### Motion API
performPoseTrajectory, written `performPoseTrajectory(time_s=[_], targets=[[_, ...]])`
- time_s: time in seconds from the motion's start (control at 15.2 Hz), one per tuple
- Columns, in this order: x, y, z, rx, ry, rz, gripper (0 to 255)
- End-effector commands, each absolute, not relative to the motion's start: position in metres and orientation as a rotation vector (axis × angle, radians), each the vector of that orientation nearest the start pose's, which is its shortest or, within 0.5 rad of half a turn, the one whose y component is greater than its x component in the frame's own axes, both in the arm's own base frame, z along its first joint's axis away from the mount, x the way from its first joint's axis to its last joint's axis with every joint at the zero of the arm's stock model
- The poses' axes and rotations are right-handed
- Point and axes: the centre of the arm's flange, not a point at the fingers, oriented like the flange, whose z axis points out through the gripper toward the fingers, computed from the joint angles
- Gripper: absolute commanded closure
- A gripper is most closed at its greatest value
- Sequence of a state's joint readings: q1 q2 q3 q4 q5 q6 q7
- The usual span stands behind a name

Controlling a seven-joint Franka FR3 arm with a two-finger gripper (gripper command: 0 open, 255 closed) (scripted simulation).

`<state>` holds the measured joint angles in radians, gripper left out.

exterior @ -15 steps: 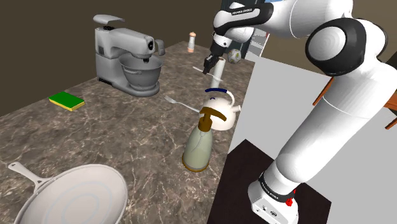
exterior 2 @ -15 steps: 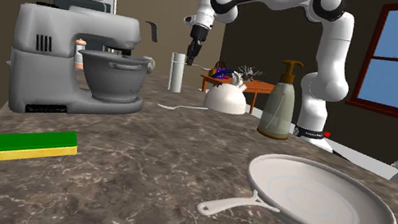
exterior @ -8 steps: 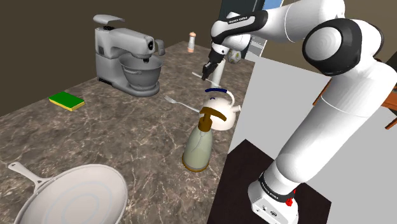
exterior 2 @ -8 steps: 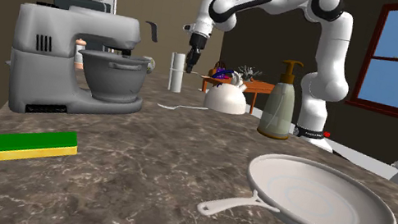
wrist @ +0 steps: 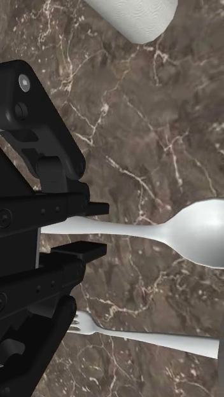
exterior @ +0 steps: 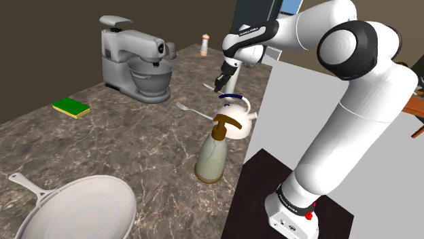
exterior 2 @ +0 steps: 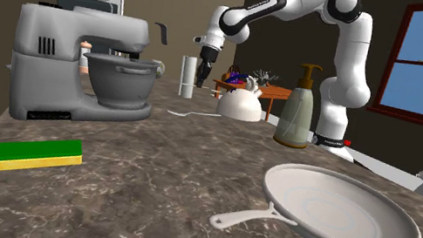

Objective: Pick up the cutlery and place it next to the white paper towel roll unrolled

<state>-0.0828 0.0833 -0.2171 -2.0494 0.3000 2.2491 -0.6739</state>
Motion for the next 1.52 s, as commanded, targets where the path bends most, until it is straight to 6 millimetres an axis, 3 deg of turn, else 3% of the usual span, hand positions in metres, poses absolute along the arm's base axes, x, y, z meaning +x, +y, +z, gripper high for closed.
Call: performPoseTrajectory(time_s=[0.0, 0.79, 1.32, 1.39, 1.45], targets=[[0.556, -0.162, 0.403, -2.966, -0.299, -0.317, 255], [0.556, -0.162, 0.336, -2.966, -0.299, -0.317, 255], [0.556, -0.162, 0.336, -2.966, -0.299, -0.317, 255], [0.556, -0.162, 0.336, -2.966, -0.299, -0.317, 0], [0.556, -0.162, 0.336, -2.966, -0.299, -0.317, 0]])
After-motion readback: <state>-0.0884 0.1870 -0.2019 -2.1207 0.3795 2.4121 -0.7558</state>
